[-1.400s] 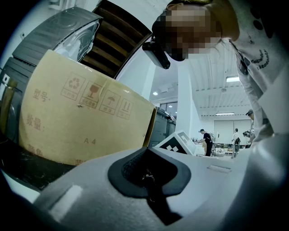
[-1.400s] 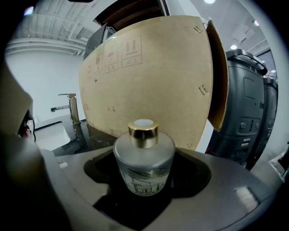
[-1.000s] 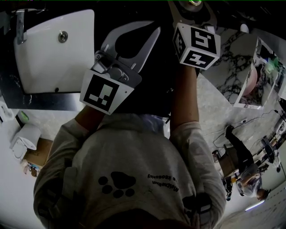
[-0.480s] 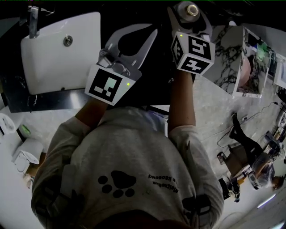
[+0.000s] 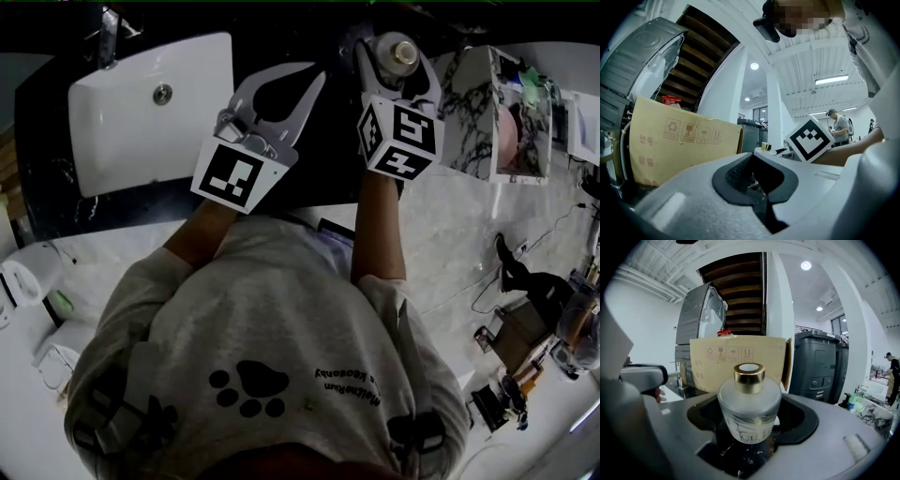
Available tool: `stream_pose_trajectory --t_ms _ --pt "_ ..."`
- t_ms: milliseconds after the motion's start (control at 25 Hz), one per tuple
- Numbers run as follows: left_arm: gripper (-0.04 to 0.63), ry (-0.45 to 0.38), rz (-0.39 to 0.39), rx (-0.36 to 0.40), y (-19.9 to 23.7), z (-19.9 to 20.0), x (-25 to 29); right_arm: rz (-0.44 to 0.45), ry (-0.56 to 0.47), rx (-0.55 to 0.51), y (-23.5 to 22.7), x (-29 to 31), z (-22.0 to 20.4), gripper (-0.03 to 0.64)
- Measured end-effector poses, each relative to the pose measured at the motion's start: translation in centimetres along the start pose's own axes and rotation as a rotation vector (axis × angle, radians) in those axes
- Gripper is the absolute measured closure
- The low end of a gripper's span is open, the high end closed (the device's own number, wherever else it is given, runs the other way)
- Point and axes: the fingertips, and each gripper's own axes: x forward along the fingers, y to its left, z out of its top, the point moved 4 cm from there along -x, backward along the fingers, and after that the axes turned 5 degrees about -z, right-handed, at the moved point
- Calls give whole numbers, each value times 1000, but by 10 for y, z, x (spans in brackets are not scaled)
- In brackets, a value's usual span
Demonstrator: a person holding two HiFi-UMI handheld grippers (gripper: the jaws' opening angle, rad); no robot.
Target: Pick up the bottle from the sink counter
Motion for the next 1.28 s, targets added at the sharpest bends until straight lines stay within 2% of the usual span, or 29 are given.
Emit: stream_pose_trajectory --t_ms 120,440,720,1040,1280 --pt "593 4 -6 -23 -4 5 -12 -35 -18 28 5 -30 6 287" --pt "594 1 -30 -11 -17 21 -45 -141 -84 39 18 -109 26 287" --pt "594 -15 2 10 -24 41 -76 -196 -121 65 39 -166 34 287" --pt "594 -22 35 -18 -28 56 -103 -157 -148 67 70 -199 35 287" --pt "594 -3 55 38 -37 63 -100 -114 -138 42 71 -203 34 287"
